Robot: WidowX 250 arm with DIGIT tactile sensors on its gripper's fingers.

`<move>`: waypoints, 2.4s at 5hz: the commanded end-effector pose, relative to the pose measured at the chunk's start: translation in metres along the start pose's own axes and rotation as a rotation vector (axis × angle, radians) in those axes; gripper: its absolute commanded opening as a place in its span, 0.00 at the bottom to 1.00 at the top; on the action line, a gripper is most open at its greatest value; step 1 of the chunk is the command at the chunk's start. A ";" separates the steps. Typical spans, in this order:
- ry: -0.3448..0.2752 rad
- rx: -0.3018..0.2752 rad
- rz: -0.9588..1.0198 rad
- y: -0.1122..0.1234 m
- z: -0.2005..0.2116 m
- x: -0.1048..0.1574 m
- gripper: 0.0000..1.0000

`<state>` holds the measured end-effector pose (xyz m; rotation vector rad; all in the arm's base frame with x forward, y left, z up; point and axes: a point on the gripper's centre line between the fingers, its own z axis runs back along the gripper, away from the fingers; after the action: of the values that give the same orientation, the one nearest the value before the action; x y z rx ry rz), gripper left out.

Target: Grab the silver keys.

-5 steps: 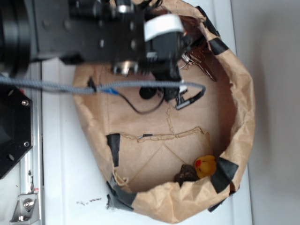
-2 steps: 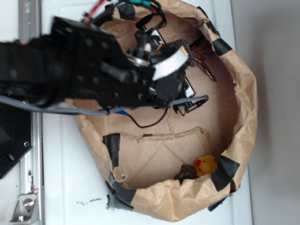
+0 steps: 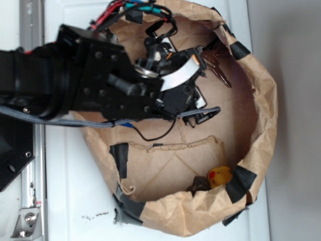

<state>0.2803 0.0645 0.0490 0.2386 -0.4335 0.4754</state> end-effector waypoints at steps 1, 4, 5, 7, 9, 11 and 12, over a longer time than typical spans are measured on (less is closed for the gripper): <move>-0.072 -0.016 -0.016 -0.007 0.001 0.009 1.00; -0.084 0.016 -0.033 -0.011 -0.014 0.006 1.00; -0.076 0.010 -0.033 -0.011 -0.016 0.007 0.00; -0.063 0.010 -0.040 -0.009 -0.014 0.008 0.00; -0.043 0.012 -0.036 -0.007 -0.010 0.011 0.00; 0.016 0.024 -0.039 -0.004 -0.002 0.020 0.00; 0.169 0.053 -0.057 0.003 0.020 0.033 0.00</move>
<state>0.2847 0.0698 0.0582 0.2597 -0.1635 0.4152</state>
